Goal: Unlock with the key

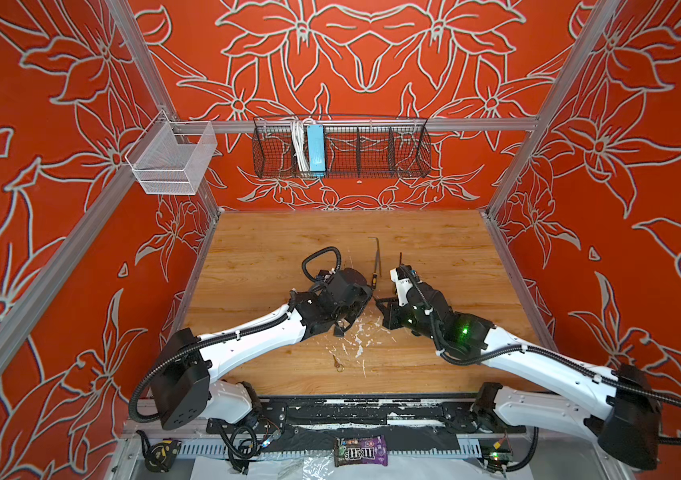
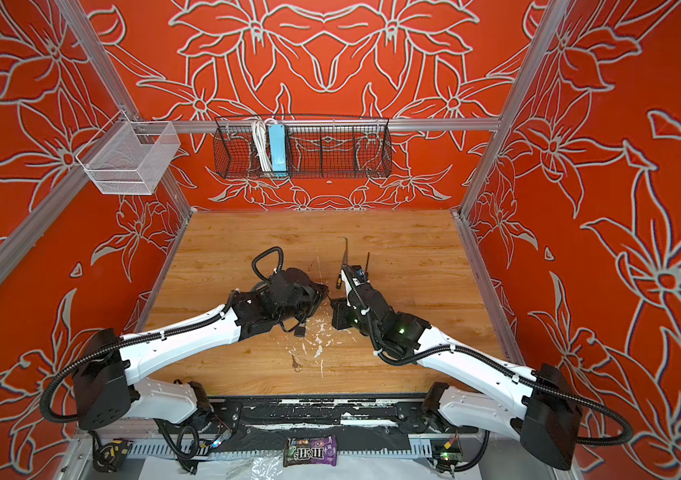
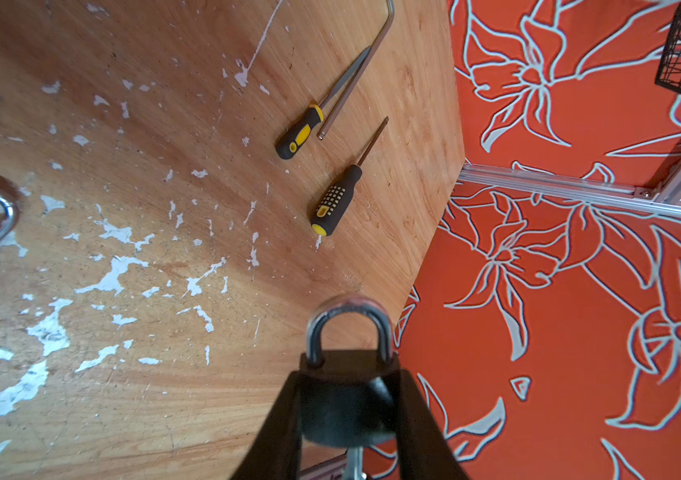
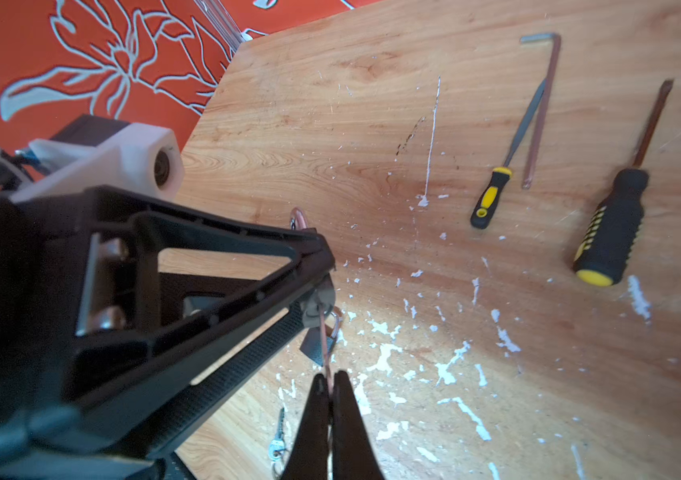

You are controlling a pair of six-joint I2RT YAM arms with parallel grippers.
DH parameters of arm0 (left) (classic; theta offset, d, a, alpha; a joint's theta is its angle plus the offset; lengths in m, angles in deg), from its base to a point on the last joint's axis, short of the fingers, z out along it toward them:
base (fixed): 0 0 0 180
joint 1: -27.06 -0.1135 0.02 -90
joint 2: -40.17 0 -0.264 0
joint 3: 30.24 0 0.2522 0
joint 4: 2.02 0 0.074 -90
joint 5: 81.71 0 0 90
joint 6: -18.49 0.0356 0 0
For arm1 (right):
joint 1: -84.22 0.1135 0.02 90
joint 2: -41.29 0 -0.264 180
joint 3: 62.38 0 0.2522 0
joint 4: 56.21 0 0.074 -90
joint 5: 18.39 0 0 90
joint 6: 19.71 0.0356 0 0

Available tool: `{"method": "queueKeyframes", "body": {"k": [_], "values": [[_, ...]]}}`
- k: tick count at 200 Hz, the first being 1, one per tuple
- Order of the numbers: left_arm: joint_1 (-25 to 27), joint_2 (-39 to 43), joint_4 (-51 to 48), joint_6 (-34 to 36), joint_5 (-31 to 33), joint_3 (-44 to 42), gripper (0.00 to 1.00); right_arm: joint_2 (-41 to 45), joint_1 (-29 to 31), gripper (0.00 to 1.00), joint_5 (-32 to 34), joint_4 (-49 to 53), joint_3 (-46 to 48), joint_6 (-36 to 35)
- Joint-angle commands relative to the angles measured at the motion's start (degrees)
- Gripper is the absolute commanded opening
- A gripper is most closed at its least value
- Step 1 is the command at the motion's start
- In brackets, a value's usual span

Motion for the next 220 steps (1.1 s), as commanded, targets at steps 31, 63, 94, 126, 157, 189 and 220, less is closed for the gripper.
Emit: {"method": "queueKeyframes", "body": {"k": [31,63,94,126,157,189,220], "values": [[2.2,2.0,4.3,-1.5,-7.2,-0.4,0.0,-0.1,0.3,0.0,8.7,0.4,-3.1,-10.5],[2.2,2.7,3.1,-1.9,-5.5,-0.6,0.0,-0.3,0.2,0.0,10.3,2.7,-4.2,-12.3],[2.2,3.7,2.5,-1.8,-3.1,-0.7,0.0,-0.1,0.4,0.0,9.9,5.6,-4.6,-11.3],[2.2,4.8,2.8,-1.7,-1.9,-1.0,0.0,0.3,0.8,0.0,11.8,9.1,-5.0,-9.2],[2.3,5.2,2.5,-1.4,-1.8,-0.3,0.0,-0.3,1.7,0.0,10.7,8.7,-5.6,-7.7],[2.6,4.8,3.1,-1.2,-2.1,0.5,0.0,-0.6,1.7,0.0,4.0,2.6,-4.4,-1.5],[3.1,4.8,0.4,0.0,-1.0,1.8,0.0,-0.6,1.0,0.0,-1.9,-3.5,-3.8,4.5]]}}
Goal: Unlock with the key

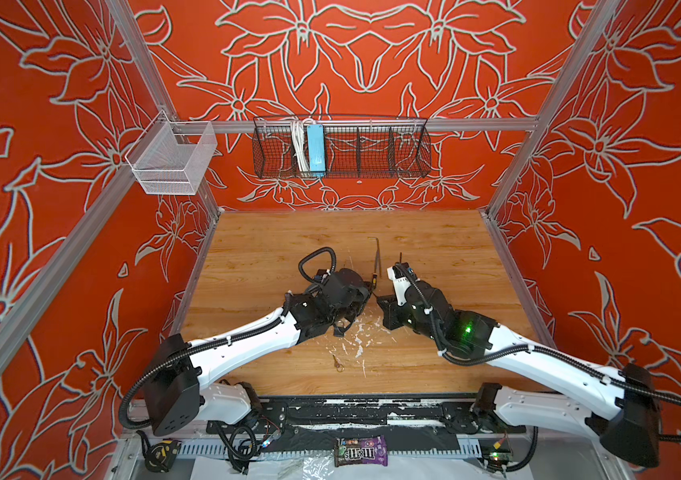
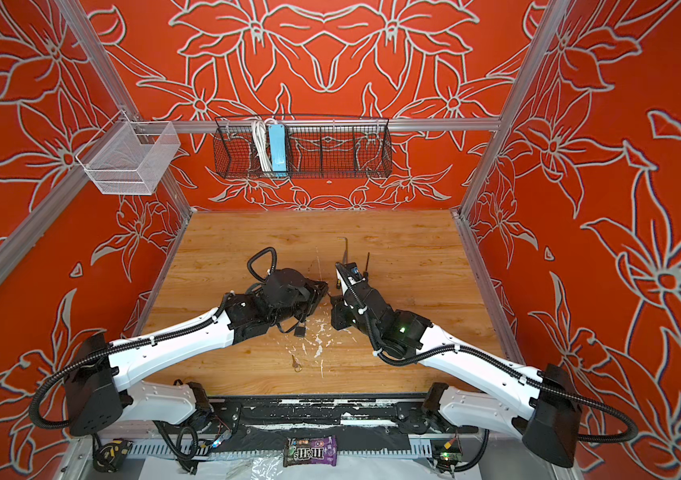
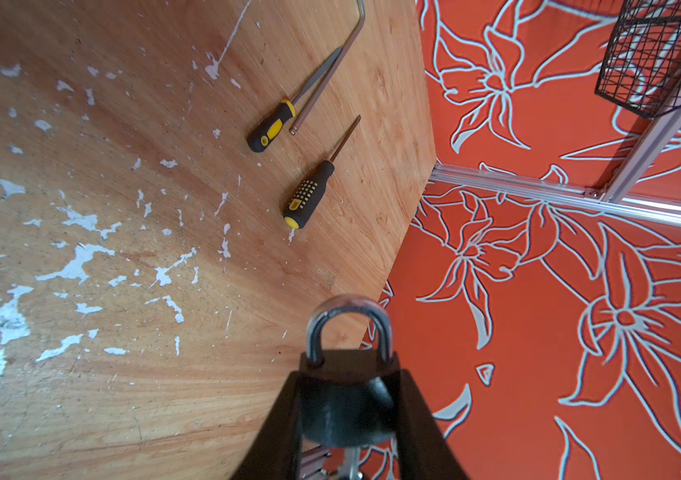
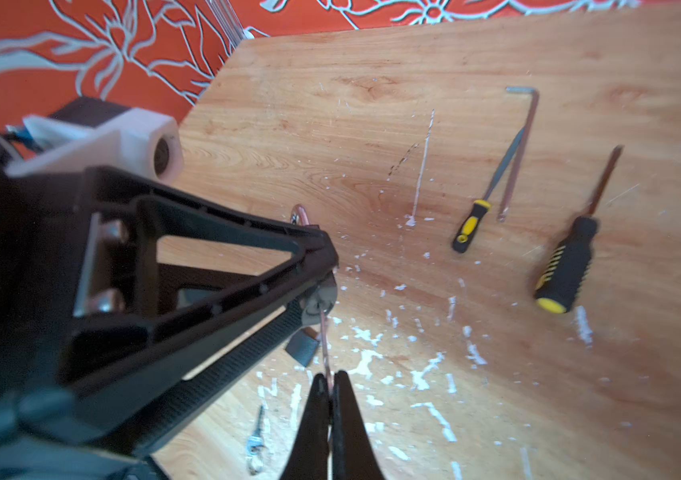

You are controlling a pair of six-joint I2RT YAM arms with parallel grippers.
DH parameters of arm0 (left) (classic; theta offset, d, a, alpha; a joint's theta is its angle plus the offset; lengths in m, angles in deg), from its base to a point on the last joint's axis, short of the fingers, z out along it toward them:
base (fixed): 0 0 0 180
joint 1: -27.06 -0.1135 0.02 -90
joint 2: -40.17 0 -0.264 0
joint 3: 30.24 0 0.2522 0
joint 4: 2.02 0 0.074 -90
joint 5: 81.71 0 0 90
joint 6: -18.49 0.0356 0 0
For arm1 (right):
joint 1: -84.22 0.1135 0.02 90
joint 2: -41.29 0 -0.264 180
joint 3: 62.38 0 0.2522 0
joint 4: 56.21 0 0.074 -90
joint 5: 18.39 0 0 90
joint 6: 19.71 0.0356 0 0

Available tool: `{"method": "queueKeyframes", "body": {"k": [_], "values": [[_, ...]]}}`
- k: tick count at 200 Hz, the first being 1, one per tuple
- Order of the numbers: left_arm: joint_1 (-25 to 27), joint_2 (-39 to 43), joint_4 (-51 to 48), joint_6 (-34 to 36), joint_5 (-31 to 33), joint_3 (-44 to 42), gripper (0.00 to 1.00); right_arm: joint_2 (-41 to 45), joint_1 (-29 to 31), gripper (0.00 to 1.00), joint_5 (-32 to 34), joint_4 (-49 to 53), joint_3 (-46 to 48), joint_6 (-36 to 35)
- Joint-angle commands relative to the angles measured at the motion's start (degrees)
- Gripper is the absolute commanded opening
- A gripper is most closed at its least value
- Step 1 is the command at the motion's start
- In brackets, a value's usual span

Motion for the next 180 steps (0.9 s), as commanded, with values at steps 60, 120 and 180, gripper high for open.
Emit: {"method": "queueKeyframes", "body": {"k": [60,120,180], "values": [[2.4,3.1,-8.3,4.3,1.2,4.2,0.0,-2.6,-3.0,0.0,-1.4,0.8,-5.1,6.3],[2.3,5.4,-10.4,4.6,5.4,3.1,0.0,-2.6,-3.0,0.0,2.4,7.0,-8.0,4.0],[1.9,5.7,-8.6,3.2,4.0,2.3,0.0,-4.9,0.1,0.0,8.0,10.8,-11.4,0.1]]}}
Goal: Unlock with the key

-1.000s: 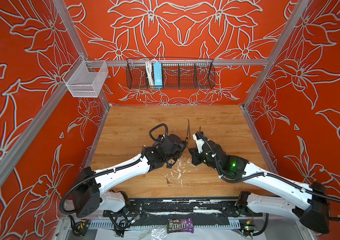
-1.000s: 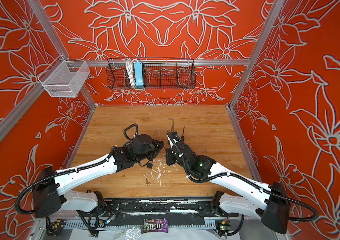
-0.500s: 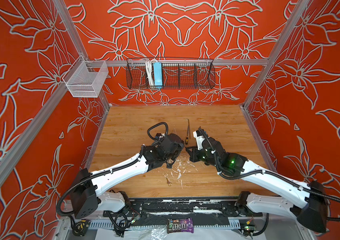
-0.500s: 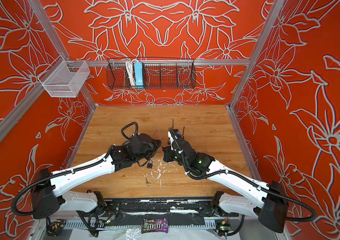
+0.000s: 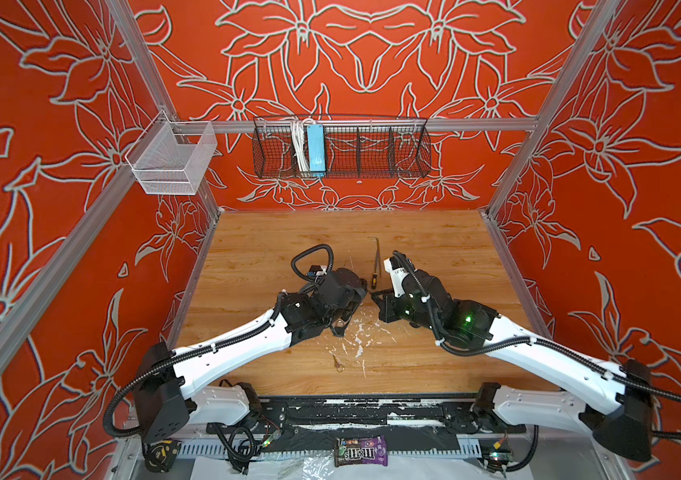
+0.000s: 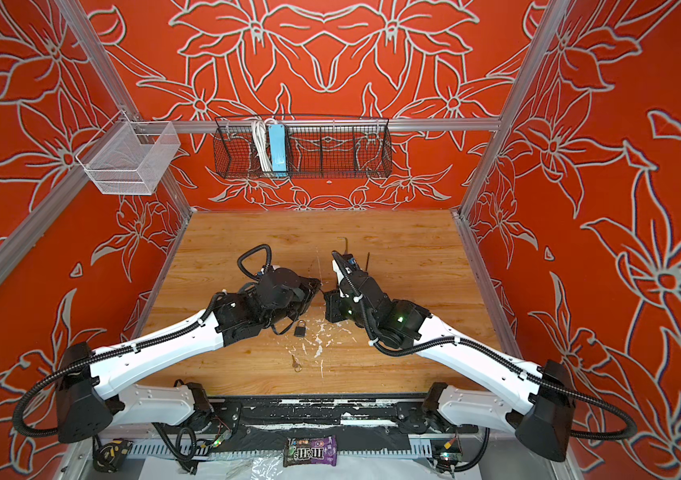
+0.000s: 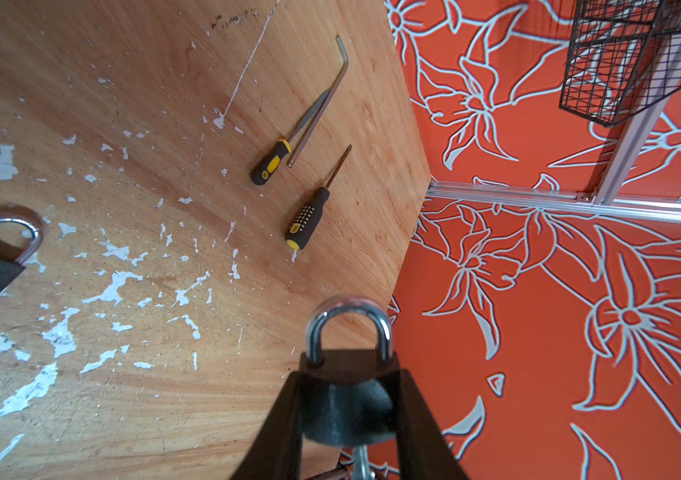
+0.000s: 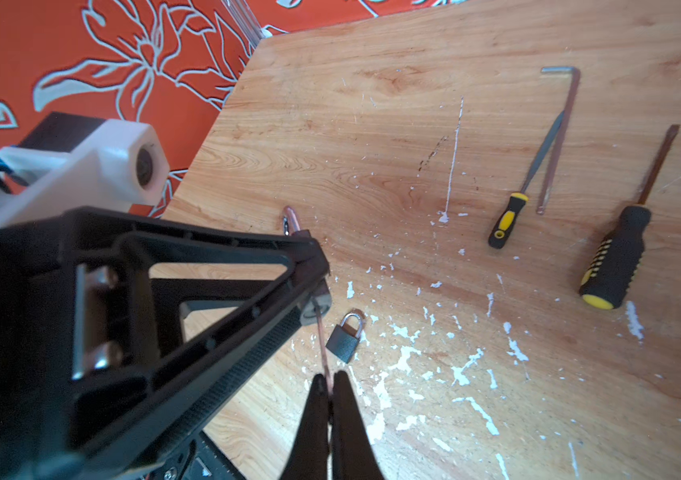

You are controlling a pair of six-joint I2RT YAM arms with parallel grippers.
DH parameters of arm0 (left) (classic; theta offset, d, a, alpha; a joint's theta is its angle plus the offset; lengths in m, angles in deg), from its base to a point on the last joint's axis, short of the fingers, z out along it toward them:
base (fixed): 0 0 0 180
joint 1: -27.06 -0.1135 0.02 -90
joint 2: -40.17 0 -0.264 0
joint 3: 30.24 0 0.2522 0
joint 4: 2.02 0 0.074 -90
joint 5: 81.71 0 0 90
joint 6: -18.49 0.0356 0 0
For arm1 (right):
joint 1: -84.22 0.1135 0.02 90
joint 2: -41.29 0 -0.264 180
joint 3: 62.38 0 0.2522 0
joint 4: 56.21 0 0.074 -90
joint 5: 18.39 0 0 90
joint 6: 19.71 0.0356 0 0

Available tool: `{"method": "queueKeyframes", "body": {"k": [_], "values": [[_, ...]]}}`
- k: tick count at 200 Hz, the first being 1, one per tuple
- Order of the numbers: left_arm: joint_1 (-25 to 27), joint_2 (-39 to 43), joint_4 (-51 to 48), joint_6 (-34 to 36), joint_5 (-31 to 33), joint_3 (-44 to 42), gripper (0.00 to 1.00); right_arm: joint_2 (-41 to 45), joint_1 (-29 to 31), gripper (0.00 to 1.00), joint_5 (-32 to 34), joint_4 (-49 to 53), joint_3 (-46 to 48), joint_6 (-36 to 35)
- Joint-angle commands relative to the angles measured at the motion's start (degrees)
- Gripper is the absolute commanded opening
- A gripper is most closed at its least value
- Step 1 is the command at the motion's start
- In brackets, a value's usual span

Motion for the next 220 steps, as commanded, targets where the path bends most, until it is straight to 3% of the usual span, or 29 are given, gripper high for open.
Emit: {"method": "queueKeyframes", "body": {"k": [1,57,93,154,173,220], "values": [[0.9,2.4,-2.0,-0.3,-1.5,-0.2,0.0,-1.5,0.2,0.0,10.5,3.3,-2.4,-2.0],[0.8,5.0,1.7,-2.2,-4.5,-2.6,0.0,-1.8,0.7,0.0,13.4,0.4,-0.2,-7.8],[0.8,4.6,3.8,-2.5,-8.7,-2.7,0.0,-2.7,0.7,0.0,9.8,-4.1,0.7,-11.9],[0.8,3.5,2.7,-3.3,-5.7,-3.3,0.0,-1.6,0.0,0.0,-2.4,-14.0,4.3,4.5],[0.8,3.3,2.2,-3.0,-4.4,-3.2,0.0,-2.4,0.2,0.0,0.6,-9.9,2.3,4.6],[0.3,3.4,0.9,-3.1,-3.2,-3.3,0.0,-5.2,1.4,0.0,12.2,-1.8,-0.7,-3.2]]}}
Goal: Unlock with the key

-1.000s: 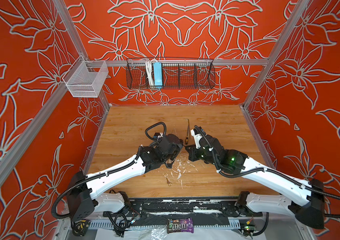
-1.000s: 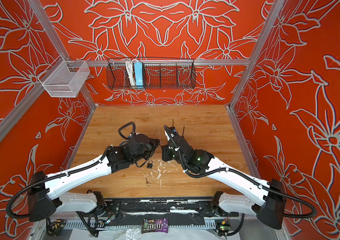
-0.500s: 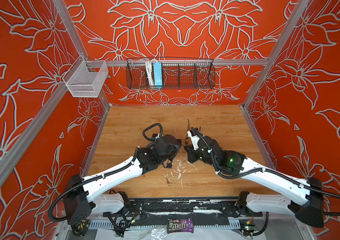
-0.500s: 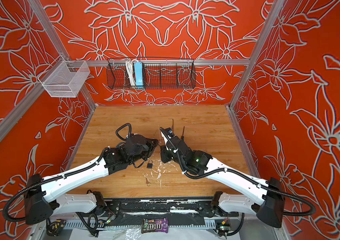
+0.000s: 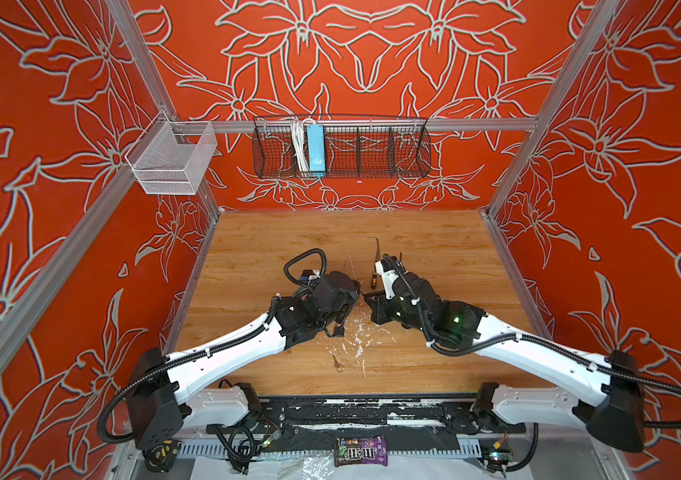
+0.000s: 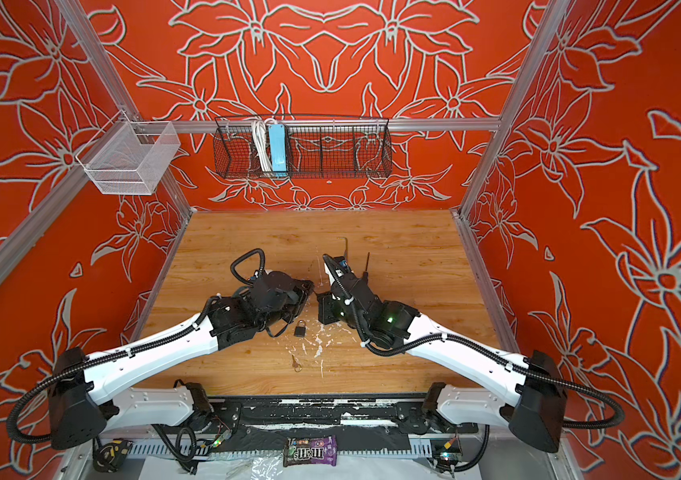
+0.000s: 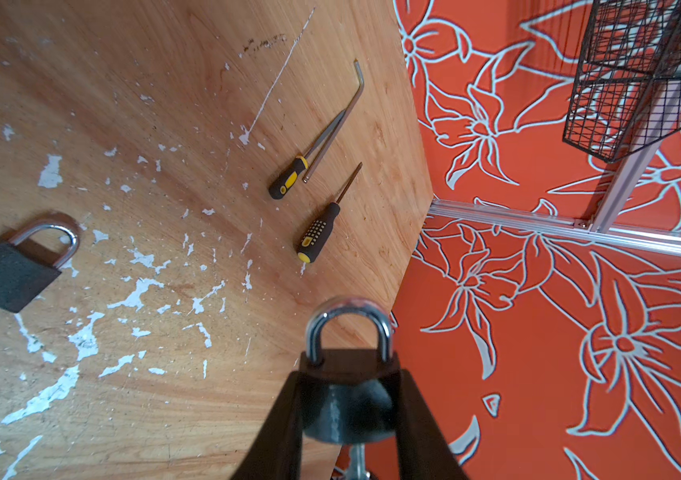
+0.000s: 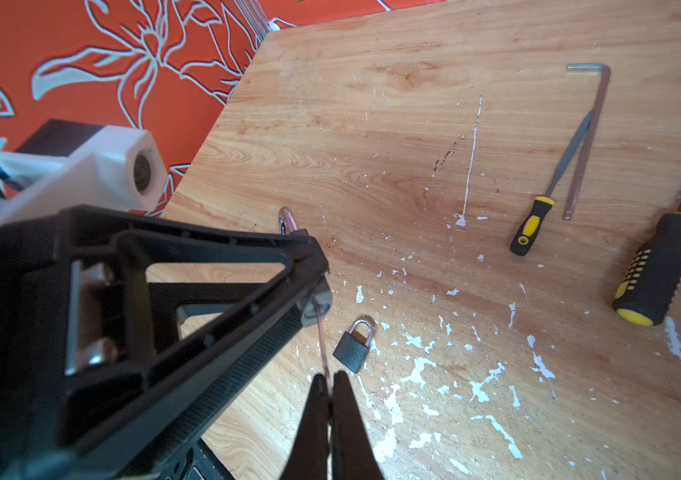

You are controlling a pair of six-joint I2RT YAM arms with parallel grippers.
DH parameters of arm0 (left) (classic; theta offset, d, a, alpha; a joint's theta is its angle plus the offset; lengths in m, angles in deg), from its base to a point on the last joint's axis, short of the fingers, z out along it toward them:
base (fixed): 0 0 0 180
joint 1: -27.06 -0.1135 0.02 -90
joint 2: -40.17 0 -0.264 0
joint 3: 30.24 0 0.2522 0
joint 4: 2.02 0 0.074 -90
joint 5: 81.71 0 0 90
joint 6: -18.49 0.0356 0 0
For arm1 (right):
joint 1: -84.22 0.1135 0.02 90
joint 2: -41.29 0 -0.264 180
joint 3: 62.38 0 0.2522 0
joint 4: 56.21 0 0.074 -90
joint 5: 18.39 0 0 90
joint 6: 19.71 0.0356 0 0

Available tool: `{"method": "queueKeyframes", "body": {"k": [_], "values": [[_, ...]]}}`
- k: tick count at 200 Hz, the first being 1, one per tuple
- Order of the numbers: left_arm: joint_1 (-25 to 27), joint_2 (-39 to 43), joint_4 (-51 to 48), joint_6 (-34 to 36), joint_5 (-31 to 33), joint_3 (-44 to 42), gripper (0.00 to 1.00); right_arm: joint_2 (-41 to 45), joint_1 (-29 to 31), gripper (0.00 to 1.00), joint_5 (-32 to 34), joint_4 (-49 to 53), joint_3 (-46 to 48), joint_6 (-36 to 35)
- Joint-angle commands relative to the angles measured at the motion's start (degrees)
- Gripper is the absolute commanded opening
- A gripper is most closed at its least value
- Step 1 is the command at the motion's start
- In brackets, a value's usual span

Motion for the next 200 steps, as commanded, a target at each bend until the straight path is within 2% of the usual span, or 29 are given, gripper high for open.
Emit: {"method": "queueKeyframes", "body": {"k": [1,22,41,63,132,158,183,200], "values": [[1.2,0.8,0.3,-0.5,-4.3,0.3,0.0,-1.9,-0.5,0.0,11.1,2.6,-1.5,-3.1],[-0.3,0.8,0.0,0.0,-5.1,0.1,0.0,-1.7,-0.3,0.0,12.3,3.3,-1.3,-6.9],[-1.3,1.0,-0.9,-0.1,-5.3,0.2,0.0,-1.7,-0.3,0.0,10.7,5.3,-2.0,-8.7],[-1.7,1.0,-1.0,-0.6,-4.5,0.1,0.0,-2.1,-0.2,0.0,9.3,7.0,-2.0,-8.7],[-2.0,1.0,-0.1,-1.9,-4.3,-0.1,0.0,-2.4,0.2,0.0,12.5,12.0,-2.9,-7.4],[-2.0,0.8,1.7,-2.4,-6.7,-0.2,0.0,-2.9,0.2,0.0,10.9,9.6,-2.6,-6.7],[-1.9,0.3,2.4,-2.5,-9.9,0.1,0.0,-2.3,0.2,0.0,4.7,3.4,-2.0,-7.4],[-1.8,-0.2,3.1,-3.0,-12.8,0.0,0.0,-2.1,0.0,0.0,3.0,0.6,-2.0,-7.5]]}}
